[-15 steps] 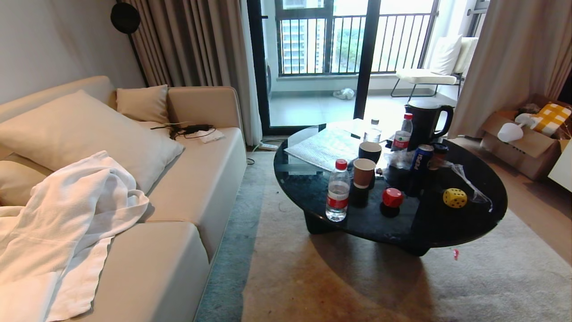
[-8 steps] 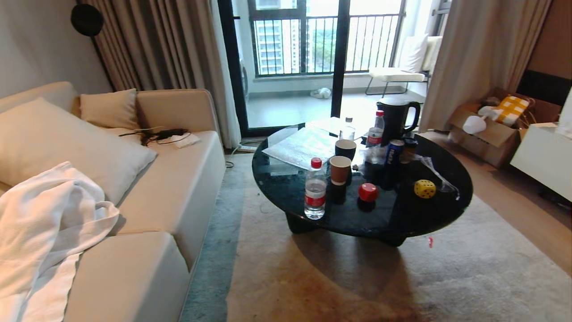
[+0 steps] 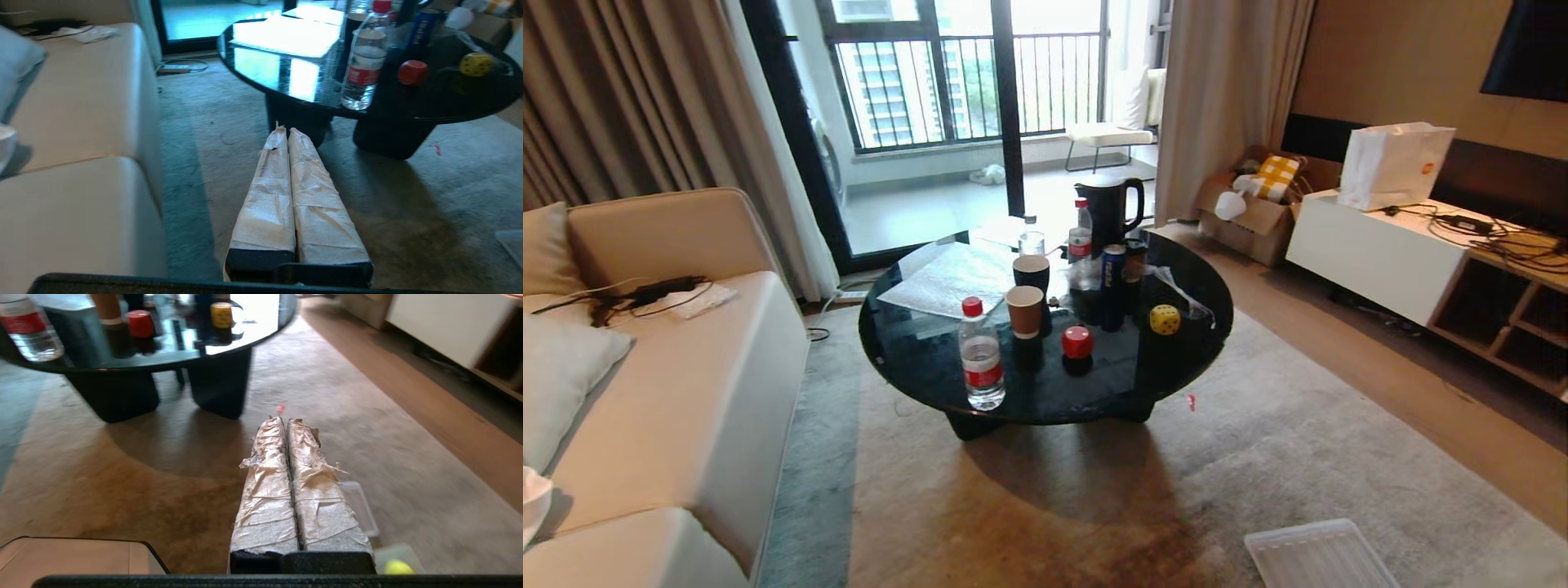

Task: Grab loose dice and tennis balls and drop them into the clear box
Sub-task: Pick up toys out of the box

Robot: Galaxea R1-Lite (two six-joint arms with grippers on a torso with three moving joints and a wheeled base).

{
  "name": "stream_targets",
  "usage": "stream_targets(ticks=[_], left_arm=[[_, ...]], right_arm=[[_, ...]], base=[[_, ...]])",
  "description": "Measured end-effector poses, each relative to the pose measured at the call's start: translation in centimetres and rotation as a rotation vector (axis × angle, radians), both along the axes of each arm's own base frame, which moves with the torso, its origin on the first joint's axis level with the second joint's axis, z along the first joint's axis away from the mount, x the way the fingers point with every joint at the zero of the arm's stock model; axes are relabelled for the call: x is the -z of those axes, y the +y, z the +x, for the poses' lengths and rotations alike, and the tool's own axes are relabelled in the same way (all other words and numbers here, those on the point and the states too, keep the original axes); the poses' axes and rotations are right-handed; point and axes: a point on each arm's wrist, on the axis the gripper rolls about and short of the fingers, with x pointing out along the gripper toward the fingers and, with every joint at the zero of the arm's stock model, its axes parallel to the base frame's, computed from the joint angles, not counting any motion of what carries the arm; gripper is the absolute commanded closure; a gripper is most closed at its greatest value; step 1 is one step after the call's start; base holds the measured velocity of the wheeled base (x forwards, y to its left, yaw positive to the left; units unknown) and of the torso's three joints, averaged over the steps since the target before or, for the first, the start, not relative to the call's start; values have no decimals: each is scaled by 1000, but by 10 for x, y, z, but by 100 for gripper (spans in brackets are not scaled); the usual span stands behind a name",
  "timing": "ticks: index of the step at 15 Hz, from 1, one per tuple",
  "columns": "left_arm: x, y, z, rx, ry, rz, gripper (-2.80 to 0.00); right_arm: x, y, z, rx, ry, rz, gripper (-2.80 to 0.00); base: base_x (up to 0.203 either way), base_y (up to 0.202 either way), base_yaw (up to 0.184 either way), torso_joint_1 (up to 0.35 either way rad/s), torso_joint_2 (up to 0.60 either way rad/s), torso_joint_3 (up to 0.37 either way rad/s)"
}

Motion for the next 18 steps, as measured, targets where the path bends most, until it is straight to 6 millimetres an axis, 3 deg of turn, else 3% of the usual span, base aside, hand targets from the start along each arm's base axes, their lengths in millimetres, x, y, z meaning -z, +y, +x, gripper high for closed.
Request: stream_targets(ticks=[4, 8, 18], left_arm=[[0, 0, 0, 0, 1, 0, 0], [0, 0, 0, 0, 0, 0, 0], [0, 0, 0, 0, 0, 0, 0]], right_arm=[[0, 0, 0, 1, 0, 2, 0], [0, 0, 0, -1, 0, 0, 0], [0, 0, 0, 1, 0, 0, 0]], base=[[-1, 8, -122, 1, 2, 4], [0, 0, 0, 0, 0, 0], [177, 0, -1, 1, 2, 4]])
